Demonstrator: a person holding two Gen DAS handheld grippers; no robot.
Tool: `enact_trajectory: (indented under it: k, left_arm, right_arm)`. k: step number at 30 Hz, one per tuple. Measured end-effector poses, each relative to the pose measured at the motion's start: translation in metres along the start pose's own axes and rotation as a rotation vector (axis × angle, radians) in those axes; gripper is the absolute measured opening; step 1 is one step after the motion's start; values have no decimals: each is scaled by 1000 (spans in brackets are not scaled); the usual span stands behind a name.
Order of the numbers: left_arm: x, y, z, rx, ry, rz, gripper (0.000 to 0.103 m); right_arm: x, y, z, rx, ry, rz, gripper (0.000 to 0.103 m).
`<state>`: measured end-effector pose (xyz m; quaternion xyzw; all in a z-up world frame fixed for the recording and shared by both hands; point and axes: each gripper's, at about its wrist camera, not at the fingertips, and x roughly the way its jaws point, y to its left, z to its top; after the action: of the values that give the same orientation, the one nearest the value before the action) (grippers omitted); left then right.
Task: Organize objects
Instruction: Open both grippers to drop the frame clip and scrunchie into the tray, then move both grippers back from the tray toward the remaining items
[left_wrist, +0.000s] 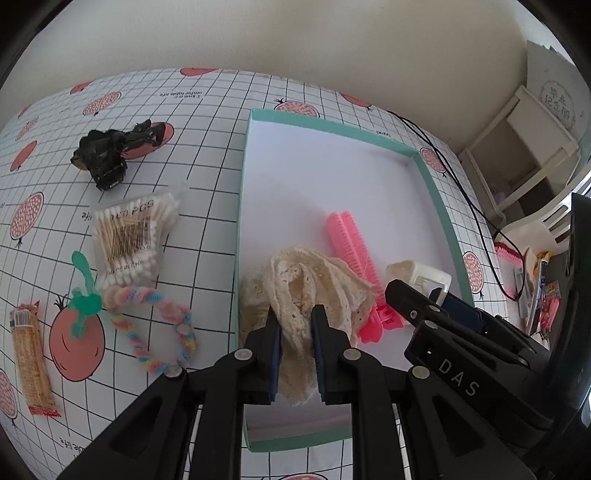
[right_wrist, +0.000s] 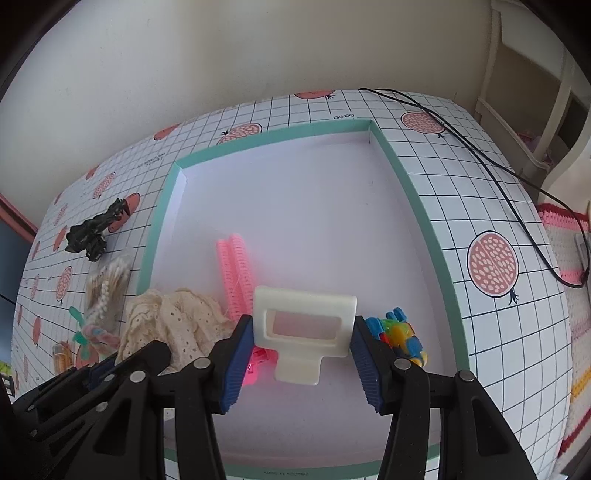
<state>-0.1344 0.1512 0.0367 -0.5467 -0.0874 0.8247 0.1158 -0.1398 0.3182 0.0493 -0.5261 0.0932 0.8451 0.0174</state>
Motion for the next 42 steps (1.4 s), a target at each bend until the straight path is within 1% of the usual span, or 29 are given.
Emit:
enact_trajectory:
  k: [3,4,5,7,14,17,19,22,24,25,26,27,28,29,31,32,33,34,37,38,42]
  left_arm:
    - [-5,-1,2,6,-10,0,23]
    - [-7,-1,3,8,-13,-4,27]
    - [-8,-1,4,10,-18,-8,32]
    - [-13,-2,4,15,-31,-9,36]
    - [-34,0,7,-3,-101,-36,37]
    - [-43,3,9,-17,-136,-31,37]
    - [-46,7,12,-27,-155,-25,37]
    - [-46,15,15,-51,-159,-14,37]
    - [-44,20,16,-62,-154,9,44]
    - [-43,23,16,-71,-154,25,51]
    - [-42,25,16,-81,-157,38,56]
    - [-43,27,14,-91,-160,47,59]
    - [-43,29,14,-102,-163,59,63]
    - [-44,32,14,-115,-168,72,65]
    - [-45,37,14,-133,-177,93,65]
    - [-45,39,14,-140,-181,105,67]
    - [-44,41,13,-146,-185,118,71]
    - [-44,44,14,-151,-188,130,80]
    - [-46,52,13,-174,-207,165,85]
    - [-47,54,13,-183,-215,178,90]
    - [-51,61,12,-200,-241,212,94]
  right_arm:
    - [-4,-3,1,20,-19,17,56]
    - [-5,-4,2,27,-23,25,56]
    - [-6,-4,2,30,-25,28,56]
    - [-8,-3,2,29,-31,38,57]
    - [-24,-1,5,33,-92,71,59]
    - [-30,1,5,31,-118,76,59]
    - [-31,2,5,31,-124,83,59]
    - [-29,4,4,25,-115,83,59]
    - [-26,6,3,15,-104,79,59]
    - [-24,7,2,11,-99,81,59]
    - [-24,7,2,7,-96,87,61]
    - [-23,8,1,5,-96,93,67]
    - [-24,9,1,3,-99,92,69]
    - [-24,10,1,0,-100,93,70]
    - [-24,11,0,-5,-102,95,73]
    - [-23,12,0,-9,-102,93,77]
    - [-23,12,0,-12,-102,92,81]
    - [-22,13,0,-14,-101,93,83]
    - [-21,13,-1,-11,-97,98,95]
    - [-21,13,-1,-10,-98,99,99]
    - [-19,12,-1,-6,-94,106,103]
